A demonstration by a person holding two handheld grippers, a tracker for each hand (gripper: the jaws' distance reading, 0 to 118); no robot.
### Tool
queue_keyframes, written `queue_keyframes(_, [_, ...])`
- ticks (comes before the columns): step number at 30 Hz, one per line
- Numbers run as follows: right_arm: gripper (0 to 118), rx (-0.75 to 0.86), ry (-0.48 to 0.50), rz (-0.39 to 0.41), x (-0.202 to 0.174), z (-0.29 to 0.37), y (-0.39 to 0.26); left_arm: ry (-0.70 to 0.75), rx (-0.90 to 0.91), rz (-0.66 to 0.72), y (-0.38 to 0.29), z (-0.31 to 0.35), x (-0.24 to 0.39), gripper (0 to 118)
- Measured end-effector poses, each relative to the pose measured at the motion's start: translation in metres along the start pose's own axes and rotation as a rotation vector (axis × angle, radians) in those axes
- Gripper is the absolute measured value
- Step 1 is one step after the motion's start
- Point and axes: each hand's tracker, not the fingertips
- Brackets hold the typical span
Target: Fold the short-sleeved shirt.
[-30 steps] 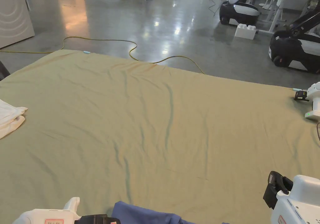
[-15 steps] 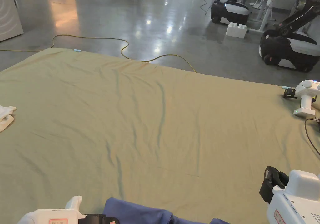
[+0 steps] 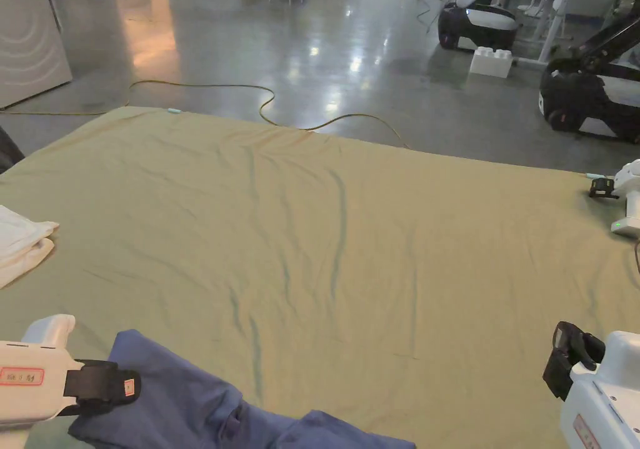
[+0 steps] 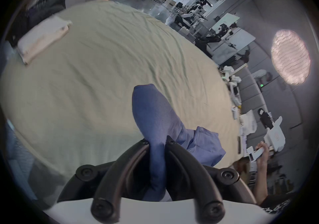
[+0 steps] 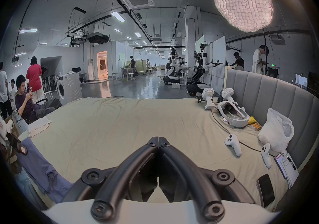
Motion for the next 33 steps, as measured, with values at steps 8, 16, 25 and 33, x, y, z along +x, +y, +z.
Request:
queue_keyframes(8, [0,-0.012,0.012,-0.016,-0.004,0.002,-0.007,-0.032,-0.058,-0.119,-0.008,-0.006,0.091,12])
queue_keyframes(16, [0,-0.060,0.008,-0.020,-0.004,0.008,-0.020,-0.110,-0.155,-0.230,-0.027,-0.058,0.168,12])
queue_keyframes(25, [0,-0.100,-0.003,-0.039,-0.001,0.014,-0.032,-0.087,-0.276,-0.284,-0.071,-0.144,0.229,12])
queue_keyframes(33, [0,-0.117,-0.017,-0.062,0.004,0.017,-0.034,-0.058,-0.346,-0.219,-0.080,-0.184,0.235,15])
